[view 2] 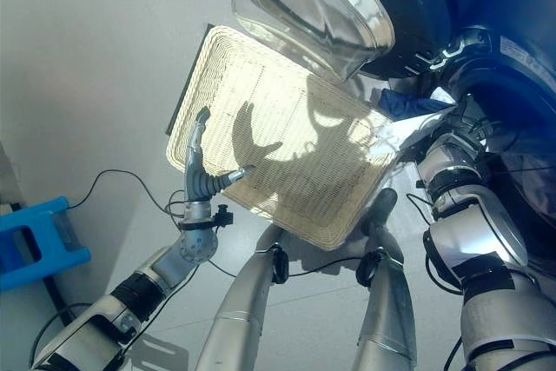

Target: Put the clothes into the washing machine.

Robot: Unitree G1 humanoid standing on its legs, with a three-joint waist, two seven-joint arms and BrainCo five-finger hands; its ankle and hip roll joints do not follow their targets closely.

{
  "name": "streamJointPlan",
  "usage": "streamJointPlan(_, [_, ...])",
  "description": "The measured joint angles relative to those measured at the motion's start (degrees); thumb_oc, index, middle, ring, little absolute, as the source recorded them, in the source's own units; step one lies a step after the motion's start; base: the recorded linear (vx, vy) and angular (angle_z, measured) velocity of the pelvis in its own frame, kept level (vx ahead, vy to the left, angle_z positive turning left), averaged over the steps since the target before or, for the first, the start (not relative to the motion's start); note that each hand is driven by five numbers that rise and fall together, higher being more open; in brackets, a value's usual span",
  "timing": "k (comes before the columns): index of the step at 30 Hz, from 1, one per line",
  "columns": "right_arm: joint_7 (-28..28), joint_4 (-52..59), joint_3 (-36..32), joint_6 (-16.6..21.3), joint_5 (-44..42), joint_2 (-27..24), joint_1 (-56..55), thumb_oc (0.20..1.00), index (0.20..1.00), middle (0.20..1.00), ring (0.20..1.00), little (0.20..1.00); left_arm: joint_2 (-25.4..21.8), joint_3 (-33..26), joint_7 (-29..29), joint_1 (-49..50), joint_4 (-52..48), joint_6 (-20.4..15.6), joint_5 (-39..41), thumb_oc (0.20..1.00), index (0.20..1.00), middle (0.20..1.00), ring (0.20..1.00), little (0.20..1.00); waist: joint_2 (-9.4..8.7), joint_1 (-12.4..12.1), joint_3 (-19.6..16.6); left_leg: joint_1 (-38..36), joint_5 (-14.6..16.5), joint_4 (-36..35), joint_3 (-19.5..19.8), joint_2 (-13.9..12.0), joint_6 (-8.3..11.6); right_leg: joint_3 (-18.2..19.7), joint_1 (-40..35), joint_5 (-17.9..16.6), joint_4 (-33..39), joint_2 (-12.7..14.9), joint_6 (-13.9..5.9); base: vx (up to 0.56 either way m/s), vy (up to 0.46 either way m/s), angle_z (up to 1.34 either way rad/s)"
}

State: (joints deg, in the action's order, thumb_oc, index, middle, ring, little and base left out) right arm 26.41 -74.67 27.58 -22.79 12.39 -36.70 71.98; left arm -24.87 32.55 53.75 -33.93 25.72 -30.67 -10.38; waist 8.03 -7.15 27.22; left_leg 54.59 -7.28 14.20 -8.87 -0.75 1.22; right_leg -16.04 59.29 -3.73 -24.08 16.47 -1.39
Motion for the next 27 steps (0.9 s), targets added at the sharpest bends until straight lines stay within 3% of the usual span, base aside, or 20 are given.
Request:
streamJointPlan(3, [1.0,0.0,-0.2,0.1,-0.9,0.0,-0.9,0.2,0.2,0.2,0.2,0.2,0.0,0.0,0.0,-0.6,0.0,0.0,0.0,1.0,1.0,1.0,1.0,1.0,0.0,0.0,0.0,0.0,0.1,0.5,0.0,-0.1,-0.7,-0.2,-0.6,0.2,0.0,0.0,0.06,0.01,0.008,0.03])
streamJointPlan(12, [3.4,0.6,-6.7,6.8,-12.5,-0.1,-5.7,0.2,0.2,0.2,0.2,0.2,0.0,0.0,-0.8,-0.5,0.1,-0.6,0.1,1.0,1.0,1.0,1.0,1.0,-0.06,0.2,0.3,-2.5,0.4,0.5,-0.3,-0.1,-0.75,-0.1,-2.7,0.4,0.0,-0.3,-0.04,0.01,0.001,-0.01])
streamJointPlan(19, [2.5,0.1,-15.9,9.1,-31.7,0.6,-16.0,0.2,0.2,0.2,0.2,0.2,-0.4,0.0,-1.1,-0.4,0.4,-1.2,0.5,1.0,1.0,1.0,1.0,1.0,-0.44,1.8,2.0,-4.5,0.6,0.6,-0.7,-0.1,-1.15,0.7,-4.7,0.1,0.5,-0.7,0.26,0.01,0.01,-0.03])
streamJointPlan(27, [0.9,0.2,-18.0,12.7,-40.3,1.3,-17.2,0.2,0.2,0.2,0.2,0.2,-0.5,0.0,-2.1,-0.4,0.3,-1.2,1.3,1.0,1.0,1.0,1.0,1.0,-0.53,3.4,2.2,-6.6,1.0,0.6,-0.8,-0.9,-1.01,1.1,-6.8,-0.2,1.6,-1.8,0.33,0.02,-0.005,-0.06])
